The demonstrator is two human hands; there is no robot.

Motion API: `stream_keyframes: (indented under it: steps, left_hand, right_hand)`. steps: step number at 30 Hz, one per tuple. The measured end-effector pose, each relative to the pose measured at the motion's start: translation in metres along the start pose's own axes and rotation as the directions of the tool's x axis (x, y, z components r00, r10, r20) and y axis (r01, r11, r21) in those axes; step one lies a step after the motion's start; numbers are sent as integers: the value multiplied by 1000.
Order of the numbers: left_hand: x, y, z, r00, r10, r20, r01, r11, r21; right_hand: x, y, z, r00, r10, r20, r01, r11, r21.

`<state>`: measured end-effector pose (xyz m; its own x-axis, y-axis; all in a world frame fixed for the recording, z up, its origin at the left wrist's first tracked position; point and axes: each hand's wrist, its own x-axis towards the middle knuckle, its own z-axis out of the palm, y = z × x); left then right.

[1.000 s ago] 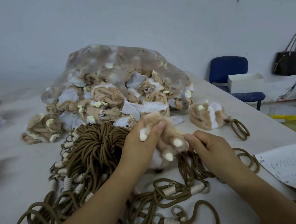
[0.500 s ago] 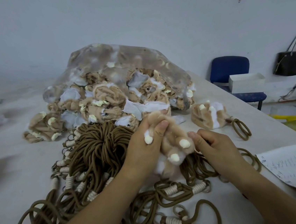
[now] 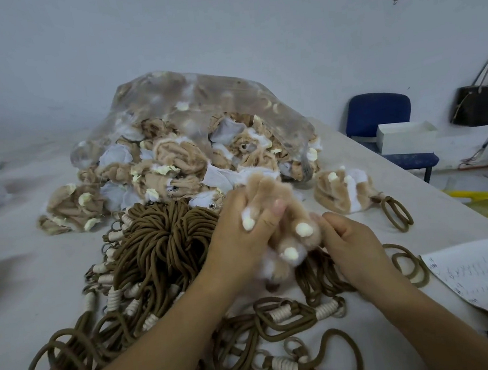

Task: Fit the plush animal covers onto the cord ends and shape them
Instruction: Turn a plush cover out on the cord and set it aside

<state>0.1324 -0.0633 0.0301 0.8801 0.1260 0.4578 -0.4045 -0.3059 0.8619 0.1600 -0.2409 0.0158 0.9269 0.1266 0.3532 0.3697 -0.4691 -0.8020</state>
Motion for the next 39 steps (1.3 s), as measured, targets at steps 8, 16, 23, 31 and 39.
stream_keyframes:
  steps: [8,16,23,31,39]
  left_hand:
    - [10,5,-4,1000,3,8,-3,996,84]
    - [5,-3,-5,988,139,-70,-119,965,234]
    - [-10,0,9,975,158,-155,-116,961,251]
    - [-9,-3,12,983,136,-125,-106,969,224]
    - [-8,-4,8,978,53,-202,-47,998,31]
  right_hand:
    - [6,8,-8,982,-170,-86,118,897,-426]
    - [0,1,-3,985,-173,-20,158,936,-314]
    - [-9,-13,10,992,-94,84,90,995,45]
    - [-6,-10,7,991,-89,95,86,996,38]
    - [-2,-2,1,995,-77,61,84,990,-114]
